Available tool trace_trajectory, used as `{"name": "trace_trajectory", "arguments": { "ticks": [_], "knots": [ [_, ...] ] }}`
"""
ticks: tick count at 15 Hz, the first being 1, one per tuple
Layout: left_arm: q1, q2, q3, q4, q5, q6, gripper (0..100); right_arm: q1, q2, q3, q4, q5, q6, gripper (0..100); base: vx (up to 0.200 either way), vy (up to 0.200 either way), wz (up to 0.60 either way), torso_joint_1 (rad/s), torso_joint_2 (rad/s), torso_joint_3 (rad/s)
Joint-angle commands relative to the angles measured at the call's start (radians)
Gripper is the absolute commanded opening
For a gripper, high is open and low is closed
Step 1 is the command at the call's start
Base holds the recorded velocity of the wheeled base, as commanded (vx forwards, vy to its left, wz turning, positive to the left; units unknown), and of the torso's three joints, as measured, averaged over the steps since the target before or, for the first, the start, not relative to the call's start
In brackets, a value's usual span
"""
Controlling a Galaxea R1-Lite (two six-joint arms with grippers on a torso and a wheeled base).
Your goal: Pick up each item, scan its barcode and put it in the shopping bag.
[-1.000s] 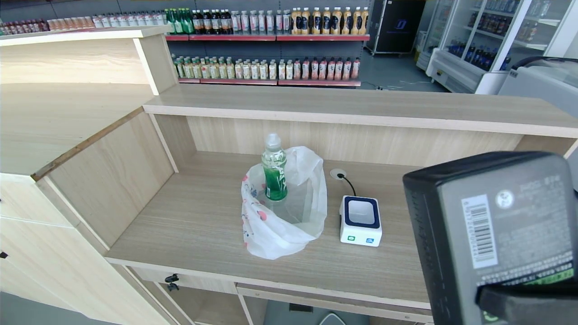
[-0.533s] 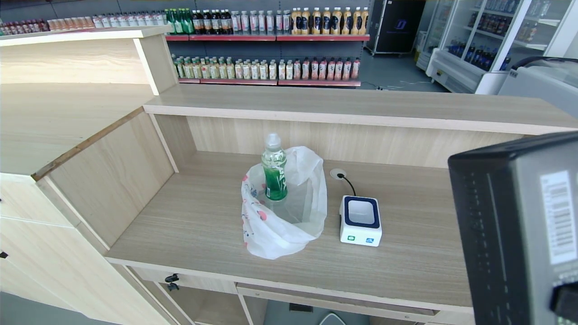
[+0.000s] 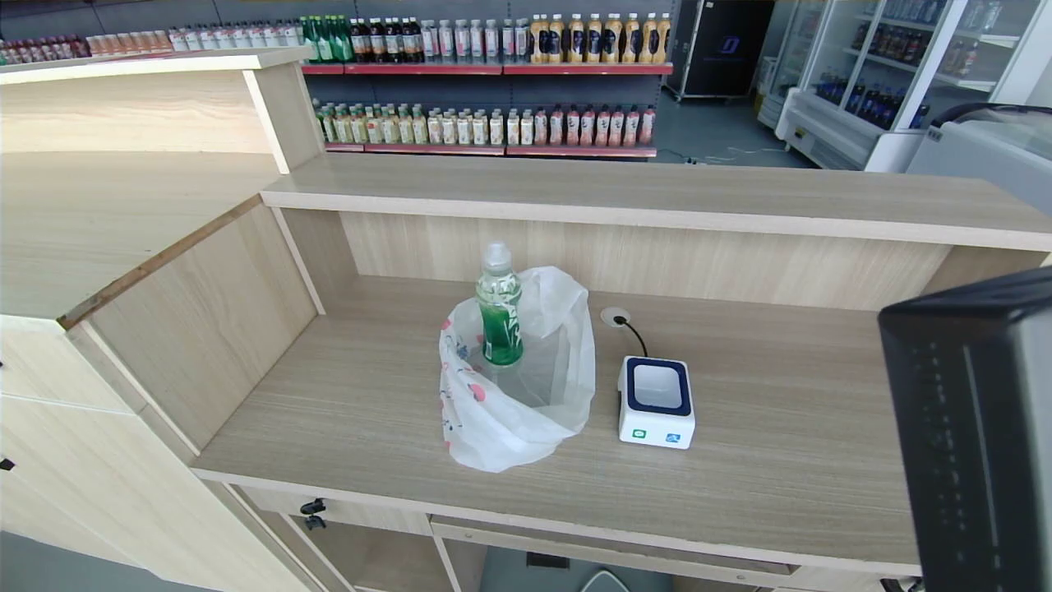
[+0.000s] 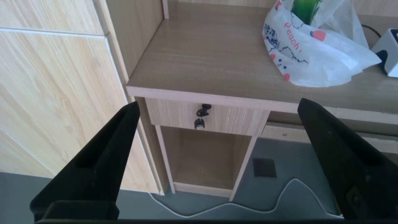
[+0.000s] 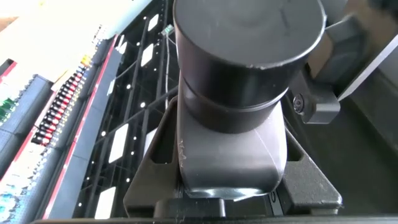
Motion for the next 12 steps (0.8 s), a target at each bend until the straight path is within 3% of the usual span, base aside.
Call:
{"name": "trace_trajectory", "arguments": {
  "ticks": [1,12],
  "knots": [
    [0.0,0.001,0.0,-0.001,0.0,0.0,100,0.0,-0.009,-0.001,-0.001,0.0,-0.001,0,0.0,0.0,0.0,0.0,0.0,0.0],
    [0.0,0.001,0.0,0.0,0.0,0.0,100,-0.008,-0.028,0.002,0.003,0.003,-0.002,0,0.0,0.0,0.0,0.0,0.0,0.0]
  ]
}}
